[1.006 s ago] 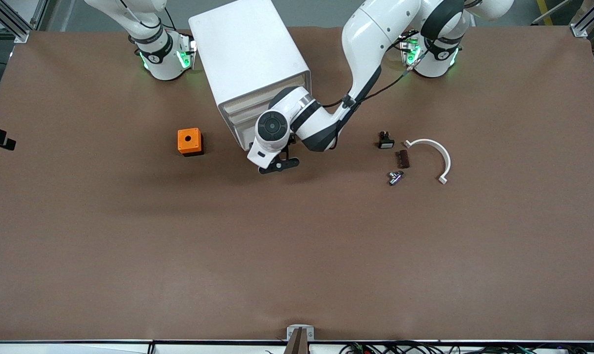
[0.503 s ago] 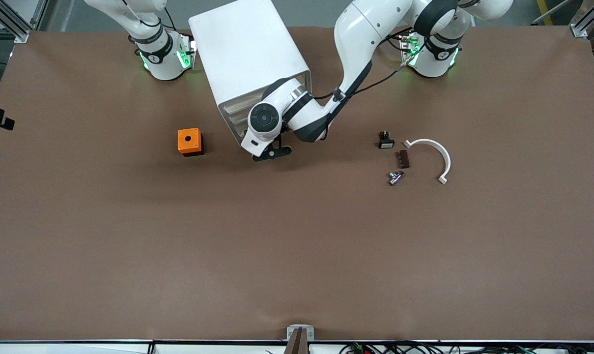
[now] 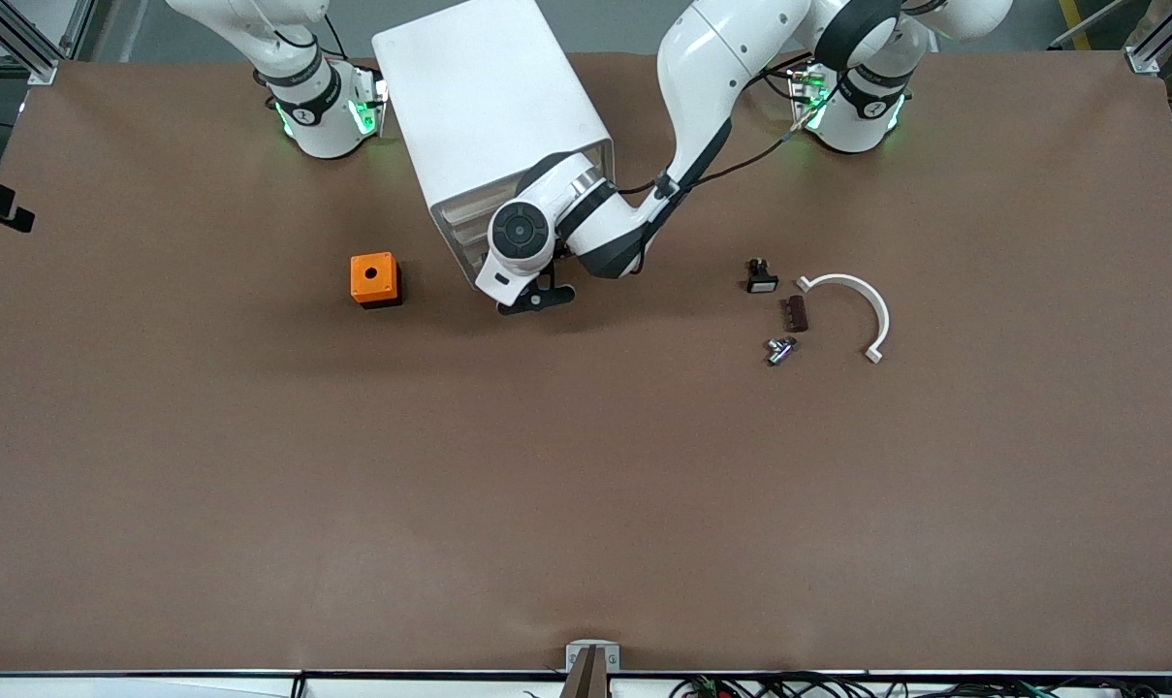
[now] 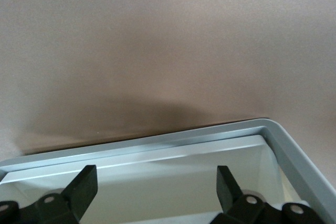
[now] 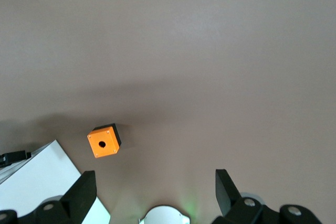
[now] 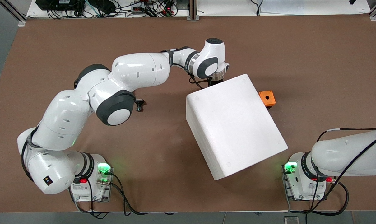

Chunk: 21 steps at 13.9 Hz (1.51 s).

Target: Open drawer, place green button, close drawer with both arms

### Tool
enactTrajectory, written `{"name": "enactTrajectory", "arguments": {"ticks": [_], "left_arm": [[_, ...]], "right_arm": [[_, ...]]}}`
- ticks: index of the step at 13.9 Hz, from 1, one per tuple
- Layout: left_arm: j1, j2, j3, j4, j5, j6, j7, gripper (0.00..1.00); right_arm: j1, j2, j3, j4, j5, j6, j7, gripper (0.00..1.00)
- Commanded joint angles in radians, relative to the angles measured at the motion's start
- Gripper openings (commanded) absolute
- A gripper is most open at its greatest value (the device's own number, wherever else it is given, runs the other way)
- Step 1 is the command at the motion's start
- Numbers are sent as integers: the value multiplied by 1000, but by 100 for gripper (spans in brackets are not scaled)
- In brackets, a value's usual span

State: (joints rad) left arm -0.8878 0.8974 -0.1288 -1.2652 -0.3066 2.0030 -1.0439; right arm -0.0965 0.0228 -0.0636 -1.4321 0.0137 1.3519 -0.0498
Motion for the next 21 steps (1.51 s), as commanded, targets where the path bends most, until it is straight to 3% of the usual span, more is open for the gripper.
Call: {"name": "enactTrajectory", "arguments": {"ticks": [1,8,12,21], "left_arm": [[1,-15,2,-10,-11,8,-12,100],[84,-43,11,-2,0,8,-15,100],[170,-72,12,3,3,8,-15,100],[351,-152,12,3,63,3,-21,100]], "right_arm": [[1,-116,2,-154,-8,70,14,100],[3,-121,2,-151,-12,101,-2,100],[1,-122,2,-149,-18,130,-85,100],[1,-121,2,-146,-20,115,-73,100]]}}
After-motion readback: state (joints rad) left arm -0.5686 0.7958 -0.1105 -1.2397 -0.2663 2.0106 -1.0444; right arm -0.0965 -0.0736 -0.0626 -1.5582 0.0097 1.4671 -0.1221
